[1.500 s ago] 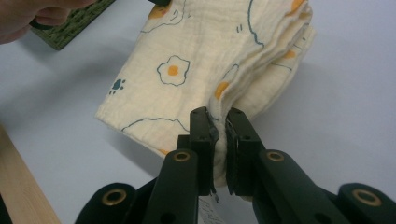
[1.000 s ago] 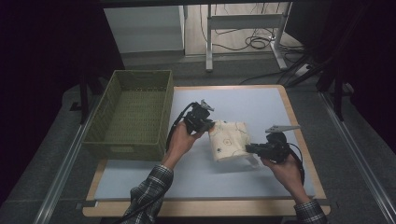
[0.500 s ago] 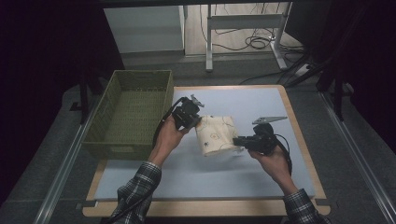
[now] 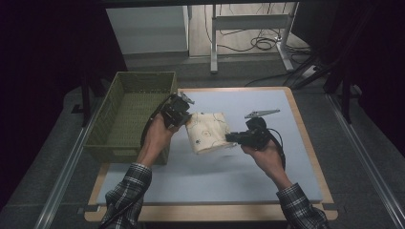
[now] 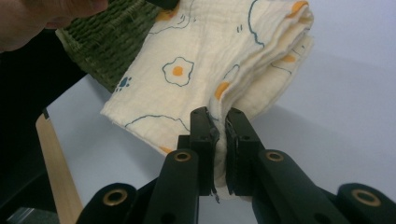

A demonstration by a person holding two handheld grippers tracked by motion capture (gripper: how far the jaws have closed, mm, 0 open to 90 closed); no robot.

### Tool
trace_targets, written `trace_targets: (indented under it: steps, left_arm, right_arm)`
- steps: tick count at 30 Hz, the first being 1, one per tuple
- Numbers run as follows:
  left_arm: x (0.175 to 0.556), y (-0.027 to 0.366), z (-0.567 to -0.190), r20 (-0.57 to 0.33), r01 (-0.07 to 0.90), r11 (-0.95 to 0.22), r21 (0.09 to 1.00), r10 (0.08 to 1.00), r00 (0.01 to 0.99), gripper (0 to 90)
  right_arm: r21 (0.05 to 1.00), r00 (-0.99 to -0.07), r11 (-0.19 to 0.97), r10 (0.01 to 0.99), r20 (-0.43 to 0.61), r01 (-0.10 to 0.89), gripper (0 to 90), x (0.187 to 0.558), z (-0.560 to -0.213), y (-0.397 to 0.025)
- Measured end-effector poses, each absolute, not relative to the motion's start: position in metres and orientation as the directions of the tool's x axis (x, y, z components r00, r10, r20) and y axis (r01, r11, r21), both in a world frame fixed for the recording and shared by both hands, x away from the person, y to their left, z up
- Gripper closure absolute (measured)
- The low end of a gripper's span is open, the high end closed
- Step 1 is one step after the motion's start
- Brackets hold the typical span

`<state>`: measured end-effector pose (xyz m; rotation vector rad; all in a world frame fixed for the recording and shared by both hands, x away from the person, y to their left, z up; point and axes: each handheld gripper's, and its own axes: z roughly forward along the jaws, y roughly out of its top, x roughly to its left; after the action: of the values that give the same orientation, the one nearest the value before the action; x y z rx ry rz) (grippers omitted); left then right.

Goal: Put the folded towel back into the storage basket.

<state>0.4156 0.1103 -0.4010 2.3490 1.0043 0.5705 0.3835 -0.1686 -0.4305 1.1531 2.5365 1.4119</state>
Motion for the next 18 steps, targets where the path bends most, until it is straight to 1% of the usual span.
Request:
trace_targets:
  steps: [7, 18]
  left_arm:
    - [0.413, 0.130, -0.383, 0.197, 0.533, -0.583, 0.613, 0.766, 0.612, 85.9]
    - [0.416, 0.165, -0.367, 0.213, 0.552, -0.555, 0.622, 0.798, 0.563, 85.8]
  right_arm:
    - [0.751, -0.742, 0.315, 0.585, 0.328, 0.581, 82.7, 0.389, -0.416, -0.151]
    - [0.764, -0.756, 0.312, 0.567, 0.328, 0.565, 82.7, 0.401, -0.397, -0.115]
